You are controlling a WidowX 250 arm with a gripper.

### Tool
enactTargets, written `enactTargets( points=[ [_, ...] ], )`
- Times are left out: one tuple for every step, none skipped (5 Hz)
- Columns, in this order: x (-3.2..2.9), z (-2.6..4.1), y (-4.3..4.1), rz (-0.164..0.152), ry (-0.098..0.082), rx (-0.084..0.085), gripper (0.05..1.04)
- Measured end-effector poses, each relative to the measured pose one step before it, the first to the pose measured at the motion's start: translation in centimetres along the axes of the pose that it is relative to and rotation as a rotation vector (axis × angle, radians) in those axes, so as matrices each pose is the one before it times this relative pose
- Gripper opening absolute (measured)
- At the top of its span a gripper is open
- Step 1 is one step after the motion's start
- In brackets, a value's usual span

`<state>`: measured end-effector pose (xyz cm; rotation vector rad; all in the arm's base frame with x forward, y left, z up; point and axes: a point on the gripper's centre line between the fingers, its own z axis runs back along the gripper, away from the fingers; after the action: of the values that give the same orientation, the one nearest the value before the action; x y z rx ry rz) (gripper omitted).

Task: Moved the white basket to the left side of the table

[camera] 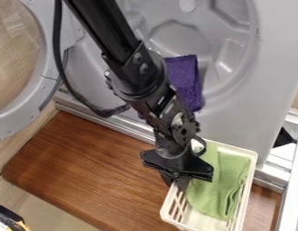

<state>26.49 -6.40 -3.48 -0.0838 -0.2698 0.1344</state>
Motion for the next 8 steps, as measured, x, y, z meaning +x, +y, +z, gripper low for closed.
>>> enactTargets(
  points=[
    [-0.303,0.123,0.003,-0.0007,0.0167,-0.0008,0.103],
    [-0.183,0.256,-0.382,-0.0086,0.0059,-0.0121,0.096],
    [0.017,0.773,-0.787,-0.018,-0.0099,-0.031,0.095],
    [-0.396,1.309,-0.301,-0.027,-0.0161,-0.0133,0.088],
    [0.075,2.627,0.308,0.0115,-0.0384,-0.015,0.086],
    [0.418,2.234,1.55,0.0416,-0.0238,0.0059,0.086],
    [0.382,1.593,2.639,0.0729,-0.0123,-0.0108,0.086],
    [0.377,0.623,2.81,0.0401,0.008,-0.0026,0.086]
  ],
)
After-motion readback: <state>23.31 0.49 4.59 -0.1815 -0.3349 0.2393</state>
